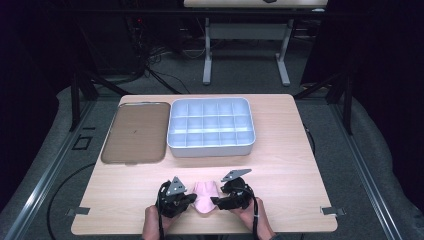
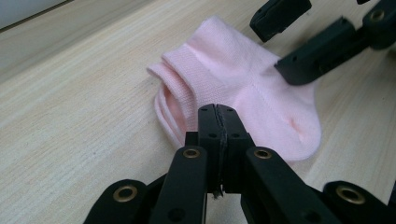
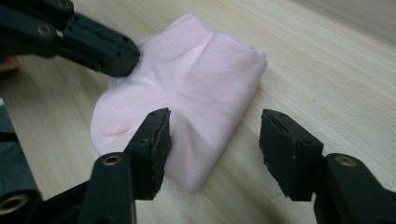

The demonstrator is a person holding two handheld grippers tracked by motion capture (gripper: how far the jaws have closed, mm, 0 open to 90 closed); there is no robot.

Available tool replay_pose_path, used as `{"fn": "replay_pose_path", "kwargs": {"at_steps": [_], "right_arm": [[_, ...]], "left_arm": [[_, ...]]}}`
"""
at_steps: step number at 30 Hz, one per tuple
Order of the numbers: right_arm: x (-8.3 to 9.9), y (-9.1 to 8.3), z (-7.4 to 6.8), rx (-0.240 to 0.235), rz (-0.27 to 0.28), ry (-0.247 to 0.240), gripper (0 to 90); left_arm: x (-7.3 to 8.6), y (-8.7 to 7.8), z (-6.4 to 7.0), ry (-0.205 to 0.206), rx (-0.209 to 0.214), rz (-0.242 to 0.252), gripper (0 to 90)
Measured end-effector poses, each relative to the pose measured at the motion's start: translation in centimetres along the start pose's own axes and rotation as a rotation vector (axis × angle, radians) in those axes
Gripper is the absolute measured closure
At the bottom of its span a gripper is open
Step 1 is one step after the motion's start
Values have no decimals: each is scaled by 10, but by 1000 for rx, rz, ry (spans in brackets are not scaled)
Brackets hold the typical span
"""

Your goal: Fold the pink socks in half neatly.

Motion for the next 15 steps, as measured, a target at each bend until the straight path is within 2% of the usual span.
{"fn": "replay_pose_path", "kwargs": {"at_steps": [4, 7, 11, 12, 15], "right_arm": [[-1, -7, 8, -21, 10, 56, 473], [1, -6, 12, -55, 9, 102, 501], [3, -1, 8, -67, -37, 95, 588], [4, 1, 7, -67, -34, 84, 618], [5, 3, 5, -62, -36, 99, 750]], "left_arm": [[1, 0, -1, -4, 6, 14, 895], [2, 0, -1, -9, 10, 17, 895], [2, 0, -1, -6, 10, 18, 894], [2, 0, -1, -9, 9, 19, 894], [2, 0, 0, -15, 8, 23, 894]]}}
Point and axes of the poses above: each handheld gripper's, and its own axes: y roughly forward along the jaws, x roughly out of its underside, z roughly to its right, the point moved 5 cm from there along y, roughly forward along the jaws, and after that the axes turned 3 degrees about -y, right-handed, at the moved point
